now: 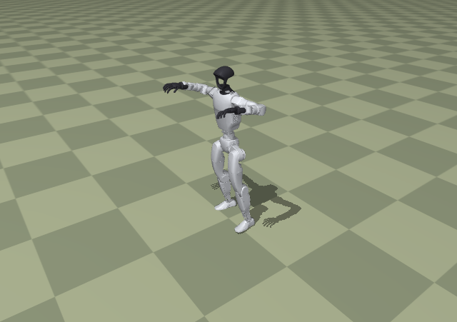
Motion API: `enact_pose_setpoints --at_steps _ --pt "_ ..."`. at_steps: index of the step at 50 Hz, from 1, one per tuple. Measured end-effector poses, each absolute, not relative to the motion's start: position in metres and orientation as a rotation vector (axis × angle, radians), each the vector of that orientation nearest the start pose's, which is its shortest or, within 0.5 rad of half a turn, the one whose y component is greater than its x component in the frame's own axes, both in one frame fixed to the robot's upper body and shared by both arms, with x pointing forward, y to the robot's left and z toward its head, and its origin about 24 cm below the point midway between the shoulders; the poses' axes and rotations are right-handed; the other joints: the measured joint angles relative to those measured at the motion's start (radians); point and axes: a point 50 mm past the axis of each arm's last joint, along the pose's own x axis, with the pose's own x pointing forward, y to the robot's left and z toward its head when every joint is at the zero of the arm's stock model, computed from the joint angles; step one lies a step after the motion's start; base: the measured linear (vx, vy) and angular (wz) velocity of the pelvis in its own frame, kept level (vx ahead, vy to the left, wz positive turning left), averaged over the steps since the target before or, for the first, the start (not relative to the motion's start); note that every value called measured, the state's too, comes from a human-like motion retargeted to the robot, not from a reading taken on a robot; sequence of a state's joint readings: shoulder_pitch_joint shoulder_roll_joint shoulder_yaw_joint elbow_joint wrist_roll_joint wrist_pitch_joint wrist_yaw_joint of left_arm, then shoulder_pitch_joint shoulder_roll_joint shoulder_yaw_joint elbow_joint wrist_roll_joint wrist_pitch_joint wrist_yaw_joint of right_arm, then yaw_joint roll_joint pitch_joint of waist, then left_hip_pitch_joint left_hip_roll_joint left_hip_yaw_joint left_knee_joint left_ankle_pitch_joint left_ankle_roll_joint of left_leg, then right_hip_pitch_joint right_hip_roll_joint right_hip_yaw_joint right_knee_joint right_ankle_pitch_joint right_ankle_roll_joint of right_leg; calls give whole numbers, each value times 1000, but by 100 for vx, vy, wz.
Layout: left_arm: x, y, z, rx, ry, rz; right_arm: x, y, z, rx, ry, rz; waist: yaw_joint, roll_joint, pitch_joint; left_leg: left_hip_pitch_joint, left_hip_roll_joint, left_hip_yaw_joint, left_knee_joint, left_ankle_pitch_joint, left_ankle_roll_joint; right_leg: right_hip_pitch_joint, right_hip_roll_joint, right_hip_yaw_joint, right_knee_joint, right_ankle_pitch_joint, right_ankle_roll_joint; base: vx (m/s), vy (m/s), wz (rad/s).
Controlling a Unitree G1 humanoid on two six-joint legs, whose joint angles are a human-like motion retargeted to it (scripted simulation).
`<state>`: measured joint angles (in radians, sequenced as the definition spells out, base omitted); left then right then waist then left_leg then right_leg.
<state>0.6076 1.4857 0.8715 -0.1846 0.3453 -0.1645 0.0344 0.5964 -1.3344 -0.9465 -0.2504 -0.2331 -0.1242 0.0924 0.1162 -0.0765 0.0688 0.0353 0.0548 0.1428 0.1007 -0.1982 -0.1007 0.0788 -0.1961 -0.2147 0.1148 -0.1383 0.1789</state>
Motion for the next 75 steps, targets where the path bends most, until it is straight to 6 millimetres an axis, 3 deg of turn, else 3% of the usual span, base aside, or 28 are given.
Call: enact_pose_setpoints --at_steps 25,31,35,39,43,48,52,54,55,57,60,62,63,65,67,68,70,73,75 --pt "200 328 311 2007 -273 184 176 -343 304 -1784 -166 -236 0 -4 -11 -16 -2 2 2 -1 -3 -17 -3 -1 5 -3 3 0 0 0" --pt "207 322 308 1986 -339 131 174 -340 314 -1775 -281 -267 8 6 27 -24 6 3 10 12 -7 -38 2 8 32 11 6 -4 0 -1" --pt "213 317 294 1860 -387 75 176 -337 306 -1707 -376 -299 1 0 60 -62 9 -4 34 24 -14 -79 1 10 63 23 6 -11 -1 8" --pt "215 311 269 1617 -421 68 184 -331 272 -1483 -424 -298 -24 -5 130 -99 13 -24 54 43 1 -126 0 18 118 25 -28 -18 -1 16" --pt "225 291 230 1250 -500 80 193 -316 227 -1122 -428 -238 -46 29 229 -174 24 -52 218 -29 65 -212 5 104 306 -65 -130 -24 2 9" --pt "264 230 179 764 -553 70 211 -276 152 -650 -331 -150 -47 55 416 -344 44 -72 756 -270 126 -314 -15 162 735 -365 -246 -19 0 0" --pt "289 172 123 416 -363 26 233 -222 79 -431 -143 -60 -90 64 451 -508 65 -93 1084 -356 159 -447 -46 141 1058 -496 -337 -16 0 24" --pt "289 148 114 298 -331 -21 236 -201 66 -325 -114 -44 -114 68 451 -551 62 -102 1151 -363 174 -485 -60 136 1137 -510 -354 -17 -1 31" --pt "287 138 116 261 -346 -49 237 -194 66 -262 -123 -43 -124 69 450 -564 59 -104 1163 -360 180 -495 -65 132 1153 -512 -362 -20 -2 18" --pt "275 131 138 273 -473 -120 232 -190 86 -127 -201 -28 -123 69 436 -564 60 -91 1109 -307 186 -498 -68 120 1102 -470 -373 -21 -2 -4" --pt "246 139 180 333 -684 -212 211 -201 131 -20 -344 28 -95 72 424 -474 51 -70 824 -96 180 -428 -42 100 826 -259 -357 -33 -4 -23" --pt "226 150 195 319 -754 -247 191 -209 155 -72 -412 84 -81 73 404 -357 26 -89 473 212 138 -333 -15 104 492 55 -281 -42 -5 -19" --pt "215 154 196 299 -763 -260 182 -211 163 -127 -427 116 -76 74 375 -288 14 -116 251 407 91 -283 0 120 292 265 -217 -41 -4 -20" --pt "194 161 190 284 -753 -293 164 -211 173 -241 -438 203 -73 71 300 -178 12 -169 -75 601 -44 -208 12 166 -24 596 -35 -39 -6 -28" --pt "174 164 185 315 -717 -325 150 -209 176 -297 -414 269 -54 63 232 -136 55 -114 -122 496 -129 -200 22 179 -100 589 83 -44 -17 -40" --pt "172 165 185 323 -711 -334 152 -212 179 -308 -425 275 -58 73 194 -140 80 -71 -106 473 -137 -217 29 171 -97 547 83 -49 -8 -14" --pt "168 167 185 296 -680 -361 155 -220 177 -285 -404 251 -66 53 127 -152 57 -3 15 455 -87 -224 -29 182 -47 471 76 -49 8 10" --pt "169 166 185 235 -606 -435 156 -225 171 -169 -364 194 -54 34 70 -193 51 -34 380 339 -19 -192 -41 224 112 364 -21 -49 2 -3" --pt "172 164 181 210 -563 -472 154 -222 168 -97 -355 196 -48 50 49 -198 48 -102 599 298 -22 -168 -22 240 265 296 -82 -46 1 -11"
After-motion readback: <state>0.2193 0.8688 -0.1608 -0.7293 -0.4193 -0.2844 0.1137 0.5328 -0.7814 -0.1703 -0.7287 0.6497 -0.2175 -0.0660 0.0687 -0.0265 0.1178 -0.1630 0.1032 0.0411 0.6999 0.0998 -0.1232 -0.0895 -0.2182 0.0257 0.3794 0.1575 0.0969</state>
